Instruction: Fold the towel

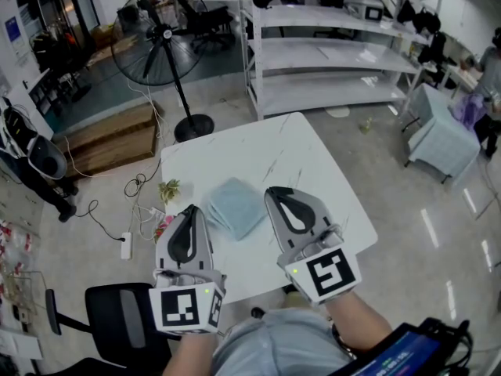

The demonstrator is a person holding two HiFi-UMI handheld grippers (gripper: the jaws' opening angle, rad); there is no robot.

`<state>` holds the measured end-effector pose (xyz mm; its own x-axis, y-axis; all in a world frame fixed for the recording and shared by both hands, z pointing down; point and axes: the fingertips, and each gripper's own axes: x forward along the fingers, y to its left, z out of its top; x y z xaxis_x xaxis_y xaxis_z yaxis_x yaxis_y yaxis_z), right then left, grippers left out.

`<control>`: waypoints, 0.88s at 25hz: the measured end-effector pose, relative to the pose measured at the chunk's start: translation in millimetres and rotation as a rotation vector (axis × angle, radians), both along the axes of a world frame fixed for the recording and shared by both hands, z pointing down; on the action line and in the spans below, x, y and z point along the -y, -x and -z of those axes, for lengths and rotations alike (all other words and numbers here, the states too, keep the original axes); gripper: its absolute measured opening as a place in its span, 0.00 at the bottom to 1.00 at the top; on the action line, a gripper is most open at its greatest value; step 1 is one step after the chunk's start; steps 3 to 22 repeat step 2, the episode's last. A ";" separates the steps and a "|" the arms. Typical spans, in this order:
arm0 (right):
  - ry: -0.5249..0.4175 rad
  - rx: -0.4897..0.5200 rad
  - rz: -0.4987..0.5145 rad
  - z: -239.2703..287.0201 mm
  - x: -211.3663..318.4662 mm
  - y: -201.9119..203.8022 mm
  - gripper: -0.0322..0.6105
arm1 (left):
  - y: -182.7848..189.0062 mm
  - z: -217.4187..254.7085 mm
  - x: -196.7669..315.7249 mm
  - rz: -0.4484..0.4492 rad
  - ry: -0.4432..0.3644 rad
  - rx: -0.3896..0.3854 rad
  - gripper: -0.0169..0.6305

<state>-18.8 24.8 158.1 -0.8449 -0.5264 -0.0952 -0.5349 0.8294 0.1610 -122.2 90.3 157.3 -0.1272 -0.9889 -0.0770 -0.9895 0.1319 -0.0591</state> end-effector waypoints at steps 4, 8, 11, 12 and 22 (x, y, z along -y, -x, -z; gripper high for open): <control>0.000 0.000 0.001 -0.8 3.0 0.5 0.07 | 0.2 -1.0 2.9 0.000 0.001 0.000 0.04; 0.000 0.000 0.001 -0.8 3.0 0.5 0.07 | 0.2 -1.0 2.9 0.000 0.001 0.000 0.04; 0.000 0.000 0.001 -0.8 3.0 0.5 0.07 | 0.2 -1.0 2.9 0.000 0.001 0.000 0.04; 0.000 0.000 0.001 -0.8 3.0 0.5 0.07 | 0.2 -1.0 2.9 0.000 0.001 0.000 0.04; 0.000 0.000 0.001 -0.8 3.0 0.5 0.07 | 0.2 -1.0 2.9 0.000 0.001 0.000 0.04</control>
